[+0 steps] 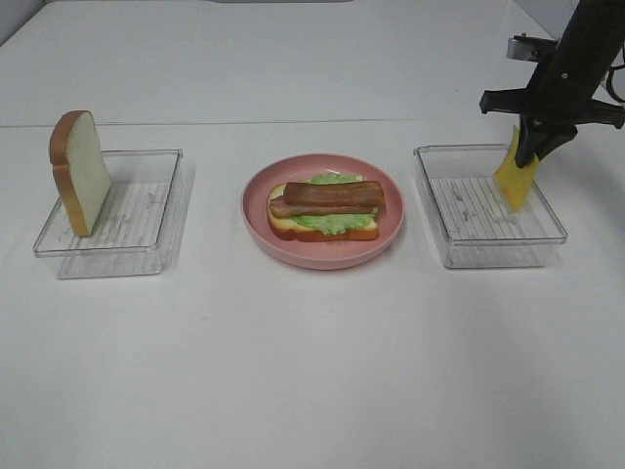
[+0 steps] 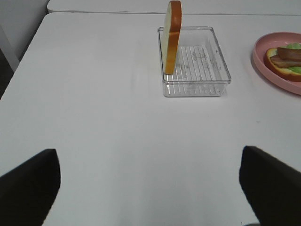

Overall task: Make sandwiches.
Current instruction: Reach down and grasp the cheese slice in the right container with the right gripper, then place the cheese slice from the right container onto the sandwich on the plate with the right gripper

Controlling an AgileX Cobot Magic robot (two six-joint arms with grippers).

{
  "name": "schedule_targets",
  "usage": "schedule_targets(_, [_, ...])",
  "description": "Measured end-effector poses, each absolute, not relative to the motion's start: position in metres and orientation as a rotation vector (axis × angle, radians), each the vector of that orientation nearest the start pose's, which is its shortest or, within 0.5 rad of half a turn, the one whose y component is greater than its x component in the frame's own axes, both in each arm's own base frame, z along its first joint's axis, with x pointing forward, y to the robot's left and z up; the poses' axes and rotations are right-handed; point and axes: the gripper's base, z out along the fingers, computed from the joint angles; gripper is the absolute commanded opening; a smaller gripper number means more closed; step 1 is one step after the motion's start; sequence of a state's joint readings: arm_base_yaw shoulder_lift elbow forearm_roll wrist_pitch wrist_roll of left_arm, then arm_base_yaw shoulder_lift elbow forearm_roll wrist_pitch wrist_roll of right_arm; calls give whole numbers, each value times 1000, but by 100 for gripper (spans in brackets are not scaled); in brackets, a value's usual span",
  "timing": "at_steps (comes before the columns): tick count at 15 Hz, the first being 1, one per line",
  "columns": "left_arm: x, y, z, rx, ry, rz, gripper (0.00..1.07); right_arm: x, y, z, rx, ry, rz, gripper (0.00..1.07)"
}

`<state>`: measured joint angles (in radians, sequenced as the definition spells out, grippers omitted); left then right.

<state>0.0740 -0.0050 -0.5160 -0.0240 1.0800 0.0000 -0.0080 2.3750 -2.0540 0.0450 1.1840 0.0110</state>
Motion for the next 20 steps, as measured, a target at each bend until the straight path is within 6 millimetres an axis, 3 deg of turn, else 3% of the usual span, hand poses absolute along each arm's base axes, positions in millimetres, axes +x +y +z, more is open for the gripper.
schedule_targets(4, [-8,-3,280,-74,2041,18,95,491,0,167,48,2999,65,0])
schedule_targets(7, [-8,-3,280,-74,2041,18,95,484,2,215,51,2909,93,0])
schedule_targets(9, [-8,-3,280,-74,2041,18,95,471,12,269,75,2790,254,0])
schedule_targets(11, [-8,-3,280,-74,2041,18,95,466,26,285,50,2745,385,0])
schedule_targets(12, [-8,-3,280,-74,2041,18,95,466,33,287,33,2735,433,0])
schedule_targets(13, [-8,-3,280,-74,2041,18,95,465,69,287,-34,2696,587,0])
schedule_targets(15, [-8,-3,280,-74,2041,18,95,463,100,279,-72,2668,674,0])
schedule_targets(17, [-8,-3,280,-74,2041,18,95,454,147,252,-128,2642,786,0])
schedule_targets(20, [-8,-3,280,-74,2041,18,95,450,175,223,-137,2655,917,0])
